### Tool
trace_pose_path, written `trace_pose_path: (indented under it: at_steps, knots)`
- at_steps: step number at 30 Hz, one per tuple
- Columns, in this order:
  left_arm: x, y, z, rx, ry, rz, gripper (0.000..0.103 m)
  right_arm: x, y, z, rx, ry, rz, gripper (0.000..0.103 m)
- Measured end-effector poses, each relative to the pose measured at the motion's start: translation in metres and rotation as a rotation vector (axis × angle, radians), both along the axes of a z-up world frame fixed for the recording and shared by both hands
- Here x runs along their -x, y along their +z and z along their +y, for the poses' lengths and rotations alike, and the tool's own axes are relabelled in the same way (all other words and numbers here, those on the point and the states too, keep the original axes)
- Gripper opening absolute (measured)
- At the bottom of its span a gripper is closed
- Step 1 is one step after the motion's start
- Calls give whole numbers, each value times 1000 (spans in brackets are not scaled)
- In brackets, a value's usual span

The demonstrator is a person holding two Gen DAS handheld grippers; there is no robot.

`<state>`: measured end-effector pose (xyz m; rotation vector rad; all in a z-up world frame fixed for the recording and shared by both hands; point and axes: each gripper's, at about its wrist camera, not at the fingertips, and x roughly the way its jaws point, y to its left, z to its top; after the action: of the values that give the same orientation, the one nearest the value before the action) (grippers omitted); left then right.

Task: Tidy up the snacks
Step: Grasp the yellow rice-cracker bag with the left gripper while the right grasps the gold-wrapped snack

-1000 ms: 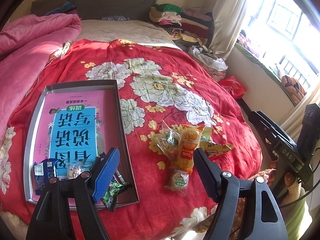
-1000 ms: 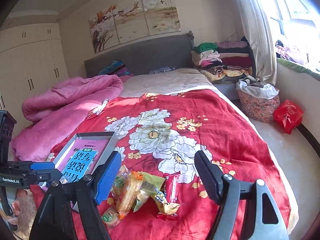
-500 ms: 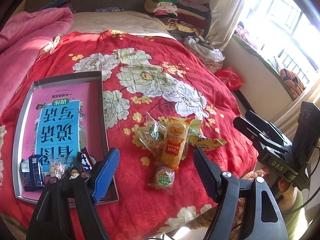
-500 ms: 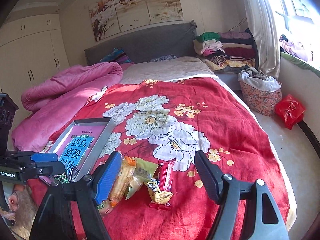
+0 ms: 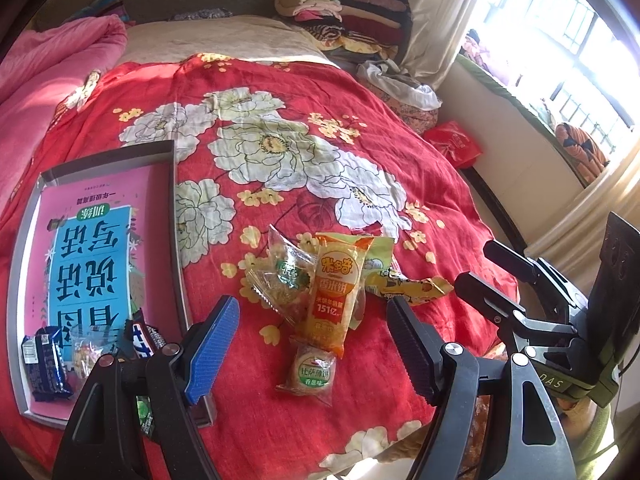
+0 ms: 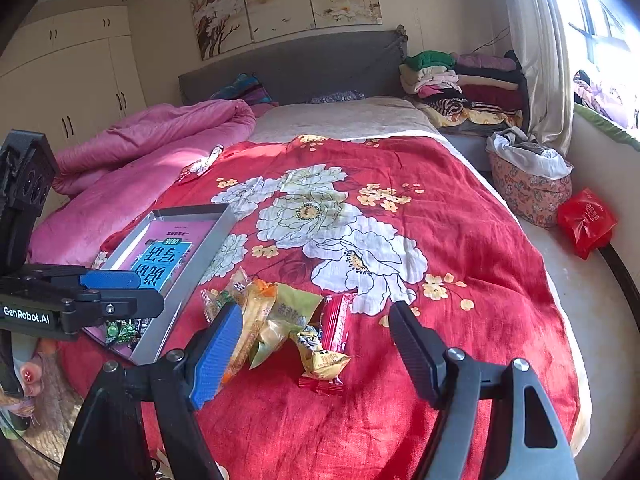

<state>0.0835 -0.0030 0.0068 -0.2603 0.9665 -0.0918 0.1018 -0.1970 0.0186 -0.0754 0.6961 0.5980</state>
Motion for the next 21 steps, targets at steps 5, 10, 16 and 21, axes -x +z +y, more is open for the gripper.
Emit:
trace_pose_path:
  at_steps: [5, 10, 16, 21]
  knots:
    - [-8, -10, -7, 13, -46, 7, 77, 0, -6, -2, 4, 6, 17, 75]
    - [-17, -24, -14, 17, -92, 20, 77, -4, -19, -3, 22, 7, 70, 75]
    - [-27, -40, -18, 28, -128, 36, 78, -12, -38, 1, 52, 10, 125, 75]
    - [-32, -50, -16, 59, -152, 47, 75, -15, -44, 10, 76, 27, 126, 68]
